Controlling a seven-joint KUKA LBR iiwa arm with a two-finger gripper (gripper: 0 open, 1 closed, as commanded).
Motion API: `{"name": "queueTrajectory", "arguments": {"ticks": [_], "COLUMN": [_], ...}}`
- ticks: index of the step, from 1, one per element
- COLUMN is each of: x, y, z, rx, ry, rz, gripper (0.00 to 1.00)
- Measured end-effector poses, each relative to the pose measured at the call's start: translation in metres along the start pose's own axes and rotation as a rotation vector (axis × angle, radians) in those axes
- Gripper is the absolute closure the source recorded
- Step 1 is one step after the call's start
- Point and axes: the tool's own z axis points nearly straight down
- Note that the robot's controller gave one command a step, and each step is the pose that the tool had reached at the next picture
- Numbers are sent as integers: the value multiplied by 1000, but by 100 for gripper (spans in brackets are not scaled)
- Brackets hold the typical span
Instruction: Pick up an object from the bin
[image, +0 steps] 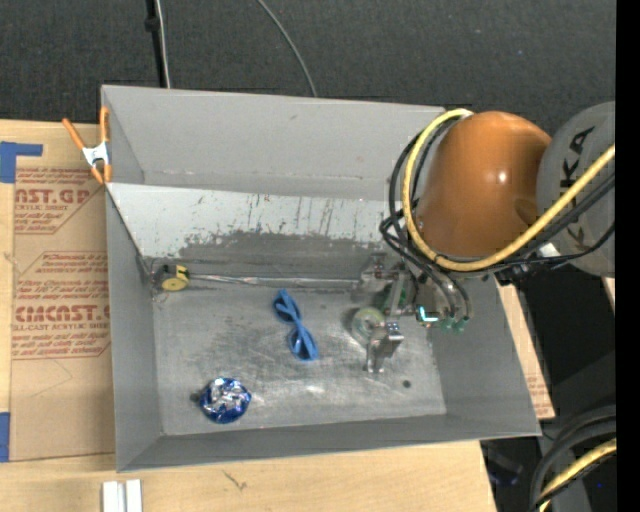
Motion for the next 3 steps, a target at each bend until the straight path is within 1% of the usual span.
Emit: {"name": "queueTrajectory", "arguments": {"ticks": [1, 2, 3], "x": [-25, -80, -91], "y": [46, 25, 34], "z": [172, 128, 163], "rx": [-2, 0, -1], "ry": [-17, -16, -16], "rz": [-123, -109, 56], "gripper": [0, 0, 0]}}
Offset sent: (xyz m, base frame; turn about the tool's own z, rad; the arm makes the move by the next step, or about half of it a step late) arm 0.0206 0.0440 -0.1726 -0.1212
